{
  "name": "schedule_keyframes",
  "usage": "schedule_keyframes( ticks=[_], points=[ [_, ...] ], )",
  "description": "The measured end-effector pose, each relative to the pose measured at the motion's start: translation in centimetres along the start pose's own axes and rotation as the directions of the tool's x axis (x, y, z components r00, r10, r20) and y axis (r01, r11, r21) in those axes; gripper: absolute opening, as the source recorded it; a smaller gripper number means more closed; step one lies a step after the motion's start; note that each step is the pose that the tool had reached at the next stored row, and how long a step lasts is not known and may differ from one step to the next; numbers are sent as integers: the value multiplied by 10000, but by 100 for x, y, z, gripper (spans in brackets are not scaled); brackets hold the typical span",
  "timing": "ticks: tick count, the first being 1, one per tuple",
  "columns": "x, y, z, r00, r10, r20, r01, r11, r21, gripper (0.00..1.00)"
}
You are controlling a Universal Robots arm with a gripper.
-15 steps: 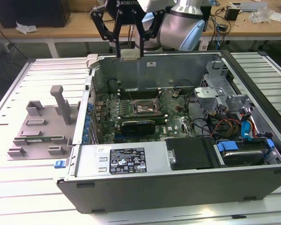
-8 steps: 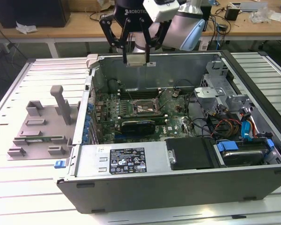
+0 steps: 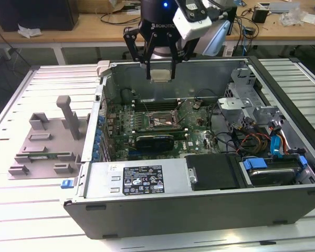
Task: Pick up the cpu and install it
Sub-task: 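Pick up the cpu and move it towards the insertion slot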
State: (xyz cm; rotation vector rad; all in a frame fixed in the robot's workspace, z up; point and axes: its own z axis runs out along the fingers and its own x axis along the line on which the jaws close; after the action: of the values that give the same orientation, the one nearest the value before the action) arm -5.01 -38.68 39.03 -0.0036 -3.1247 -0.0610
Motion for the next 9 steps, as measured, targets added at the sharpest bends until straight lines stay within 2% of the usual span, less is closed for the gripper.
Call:
schedule_keyframes(
  ticks=[3,7,9],
  points=[
    [-52,-3,66,10000,-1,-13,1,10000,13,54],
    [-64,-6,144,10000,-6,-14,6,10000,56,54],
    [-94,-8,236,10000,-50,-15,50,10000,83,54]
  ],
)
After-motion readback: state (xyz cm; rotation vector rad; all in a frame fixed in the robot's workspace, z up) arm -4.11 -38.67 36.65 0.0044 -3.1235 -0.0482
